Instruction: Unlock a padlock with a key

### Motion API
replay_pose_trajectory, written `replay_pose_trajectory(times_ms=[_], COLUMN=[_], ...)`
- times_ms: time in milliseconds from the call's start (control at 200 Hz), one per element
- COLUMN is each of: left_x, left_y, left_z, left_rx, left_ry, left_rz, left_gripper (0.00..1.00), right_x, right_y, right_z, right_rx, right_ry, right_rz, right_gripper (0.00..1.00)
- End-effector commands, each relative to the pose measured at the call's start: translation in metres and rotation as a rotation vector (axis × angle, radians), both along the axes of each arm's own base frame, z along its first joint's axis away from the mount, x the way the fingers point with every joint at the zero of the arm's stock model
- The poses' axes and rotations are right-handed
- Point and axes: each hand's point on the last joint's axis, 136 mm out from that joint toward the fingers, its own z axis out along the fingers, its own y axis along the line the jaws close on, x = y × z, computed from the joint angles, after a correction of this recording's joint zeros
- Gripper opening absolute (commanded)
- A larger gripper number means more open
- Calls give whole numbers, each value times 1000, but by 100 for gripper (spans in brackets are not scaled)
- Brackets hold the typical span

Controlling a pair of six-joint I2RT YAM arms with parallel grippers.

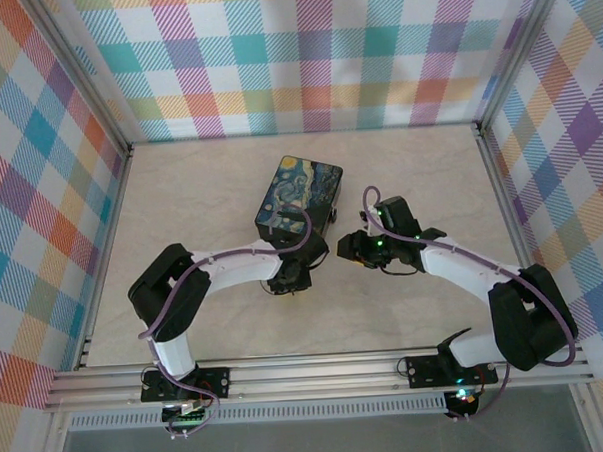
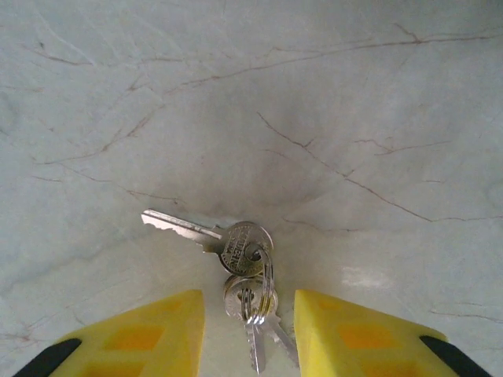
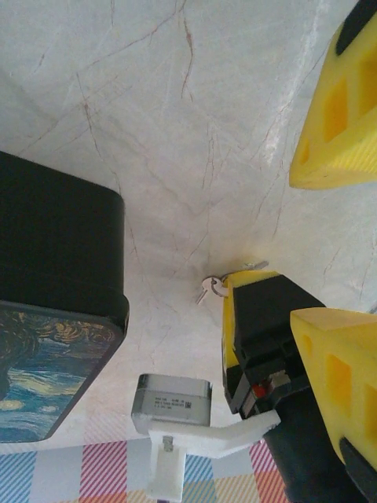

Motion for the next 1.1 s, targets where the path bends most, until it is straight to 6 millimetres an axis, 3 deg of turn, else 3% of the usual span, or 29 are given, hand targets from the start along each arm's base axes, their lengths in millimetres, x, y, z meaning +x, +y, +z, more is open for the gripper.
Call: replay_pose_trajectory(times_ms=[0,295,530,750,1095], left_x=[4,-2,-3,2,20], left_y=[4,4,-1,-5,-19], left_z=[15,-16,-29,-3,60], left_rx=[37,34,26,1,-124], left_ry=[-26,17,39,10,-55], left_rz=[-19,-4,-3,-2,15], left_gripper=[35,32,19,0,0], right_x=[0,2,-1,-3,-9], right_y=[2,3,3,4,11], right_z=[6,8,9,11,26], right_rx=[14,20,14,15,56], right_ry=[-12,-12,-5,-5,-25], right_rz=[24,27,41,59,130], right_gripper=[44,43,43,44,45])
